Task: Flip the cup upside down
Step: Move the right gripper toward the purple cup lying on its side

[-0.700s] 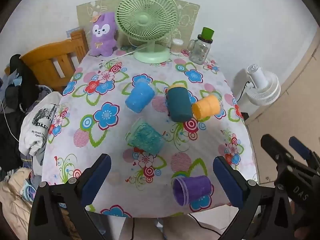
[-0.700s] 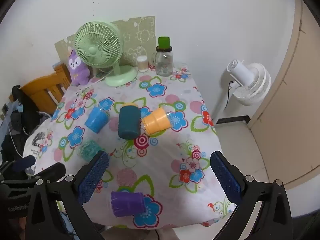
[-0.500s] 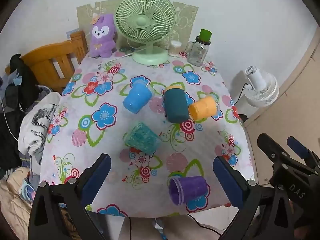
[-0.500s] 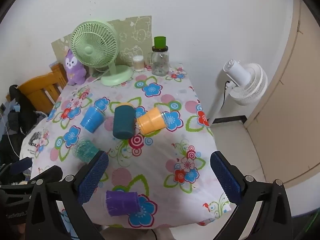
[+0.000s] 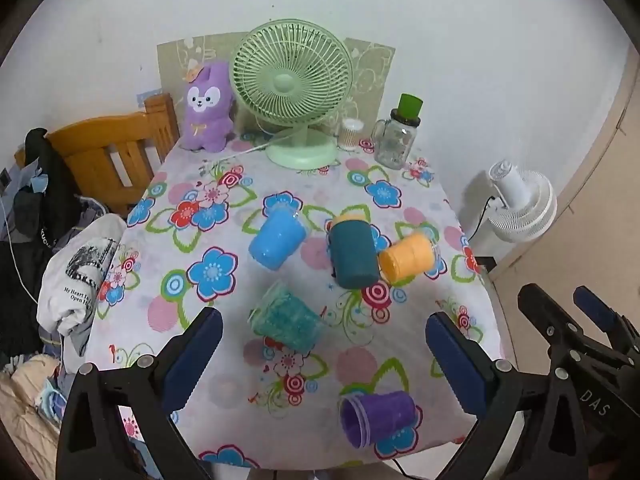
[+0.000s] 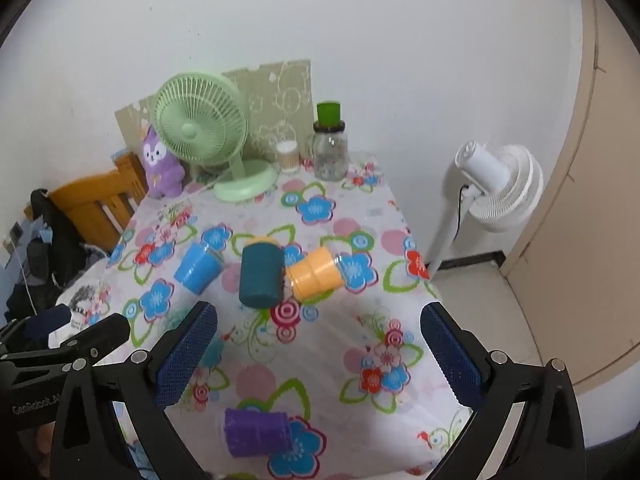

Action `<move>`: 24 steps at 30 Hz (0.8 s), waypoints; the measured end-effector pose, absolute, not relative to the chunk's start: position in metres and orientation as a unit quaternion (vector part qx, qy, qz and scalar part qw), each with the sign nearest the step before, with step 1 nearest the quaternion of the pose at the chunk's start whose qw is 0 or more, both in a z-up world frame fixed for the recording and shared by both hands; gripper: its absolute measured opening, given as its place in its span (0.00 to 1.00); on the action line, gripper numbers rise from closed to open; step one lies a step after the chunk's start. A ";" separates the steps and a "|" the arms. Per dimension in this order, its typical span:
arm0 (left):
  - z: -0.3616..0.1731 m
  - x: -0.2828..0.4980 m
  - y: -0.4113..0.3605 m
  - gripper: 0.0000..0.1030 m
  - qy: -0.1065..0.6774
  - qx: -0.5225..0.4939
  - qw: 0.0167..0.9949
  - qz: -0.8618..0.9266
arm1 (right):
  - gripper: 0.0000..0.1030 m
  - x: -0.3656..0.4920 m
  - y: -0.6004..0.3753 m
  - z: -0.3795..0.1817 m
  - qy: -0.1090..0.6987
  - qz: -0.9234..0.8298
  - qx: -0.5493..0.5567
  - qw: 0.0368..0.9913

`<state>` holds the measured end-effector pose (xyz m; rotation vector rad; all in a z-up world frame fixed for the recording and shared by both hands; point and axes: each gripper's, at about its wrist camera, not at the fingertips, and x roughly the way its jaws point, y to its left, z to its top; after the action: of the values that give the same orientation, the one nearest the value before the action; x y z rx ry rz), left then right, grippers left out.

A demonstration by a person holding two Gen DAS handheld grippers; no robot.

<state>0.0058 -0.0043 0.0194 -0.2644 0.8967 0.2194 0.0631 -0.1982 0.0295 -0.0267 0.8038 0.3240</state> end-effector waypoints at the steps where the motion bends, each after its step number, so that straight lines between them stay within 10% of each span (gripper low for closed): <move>1: 0.019 0.007 -0.004 0.99 0.430 -0.125 0.888 0.106 | 1.00 0.063 -0.197 0.031 0.385 0.157 -0.014 0.910; 24: 0.010 0.016 0.005 0.99 0.428 -0.117 0.889 0.110 | 1.00 0.075 -0.188 0.023 0.378 0.162 -0.009 0.912</move>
<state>0.0159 0.0053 0.0102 -0.2425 0.8892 0.2295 0.0746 -0.1879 0.0232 -0.0176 0.7781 0.3336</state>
